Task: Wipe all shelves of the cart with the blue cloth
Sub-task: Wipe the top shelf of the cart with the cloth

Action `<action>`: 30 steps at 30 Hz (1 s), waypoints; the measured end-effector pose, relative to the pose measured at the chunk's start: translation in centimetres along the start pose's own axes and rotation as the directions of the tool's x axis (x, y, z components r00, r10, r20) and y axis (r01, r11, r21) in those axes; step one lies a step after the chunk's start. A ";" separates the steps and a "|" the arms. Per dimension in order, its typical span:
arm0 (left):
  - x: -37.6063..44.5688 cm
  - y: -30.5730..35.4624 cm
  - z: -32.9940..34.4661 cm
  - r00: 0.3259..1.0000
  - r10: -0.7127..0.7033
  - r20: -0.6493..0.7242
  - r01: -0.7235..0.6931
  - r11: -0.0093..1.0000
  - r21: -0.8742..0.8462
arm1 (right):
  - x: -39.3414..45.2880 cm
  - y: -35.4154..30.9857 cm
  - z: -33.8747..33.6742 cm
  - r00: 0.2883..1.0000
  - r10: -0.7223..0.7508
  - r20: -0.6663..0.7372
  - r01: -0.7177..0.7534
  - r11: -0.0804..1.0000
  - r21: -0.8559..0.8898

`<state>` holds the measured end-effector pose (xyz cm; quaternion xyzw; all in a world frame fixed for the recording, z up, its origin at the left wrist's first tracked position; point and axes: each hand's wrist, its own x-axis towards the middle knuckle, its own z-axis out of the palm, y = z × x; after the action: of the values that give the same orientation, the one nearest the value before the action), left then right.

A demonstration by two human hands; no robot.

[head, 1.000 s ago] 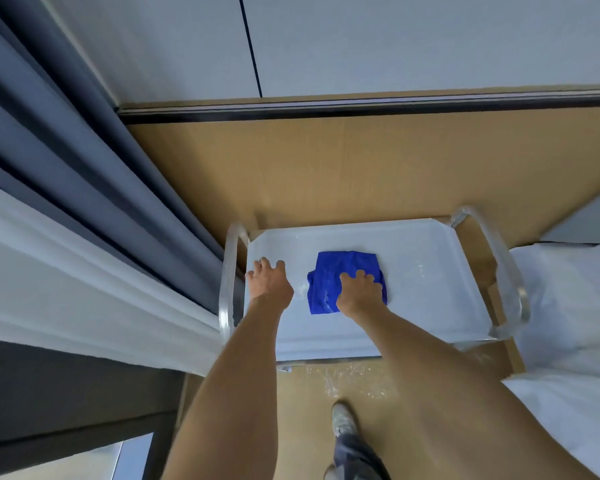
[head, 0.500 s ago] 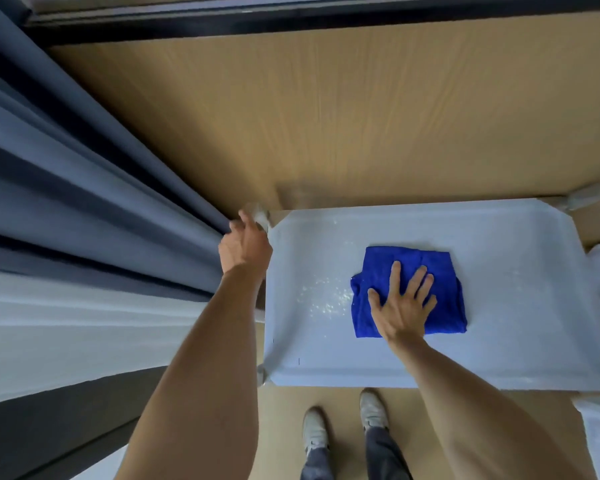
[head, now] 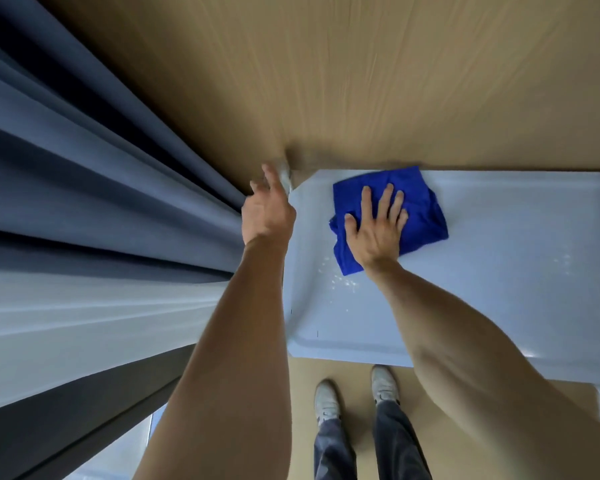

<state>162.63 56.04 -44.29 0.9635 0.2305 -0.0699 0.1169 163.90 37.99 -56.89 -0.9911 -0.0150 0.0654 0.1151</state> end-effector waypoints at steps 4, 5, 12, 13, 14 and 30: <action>0.6 0.3 -0.3 1.000 0.001 0.015 -0.001 1.000 0.001 | -2.6 -3.9 1.4 0.989 -0.146 -0.018 0.145 0.989 -0.022; 0.7 0.5 -0.5 1.000 -0.005 0.026 0.005 1.000 -0.003 | -5.1 -3.9 1.8 0.980 -0.199 -0.017 0.199 0.980 -0.022; -1.0 0.6 -1.0 0.998 -0.025 0.063 0.027 0.999 -0.044 | -17.6 -1.4 1.9 0.944 -0.327 0.043 0.329 0.943 -0.042; -1.0 0.7 -0.9 0.998 -0.029 0.064 0.032 0.998 -0.046 | -15.3 -1.2 1.6 0.947 -0.319 0.046 0.321 0.945 -0.054; -1.0 0.8 -0.8 0.997 -0.030 0.071 0.034 0.998 -0.047 | -12.3 -1.5 1.5 0.963 -0.268 0.029 0.269 0.961 -0.064; 0.2 1.6 -0.8 0.999 0.013 0.049 -0.012 1.000 -0.021 | -23.4 -1.4 1.4 0.881 -0.452 0.139 0.456 0.890 0.002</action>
<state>163.59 54.91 -43.28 0.9617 0.2220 -0.0906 0.1330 140.49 38.67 -54.96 -0.9549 -0.2554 0.1034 0.1109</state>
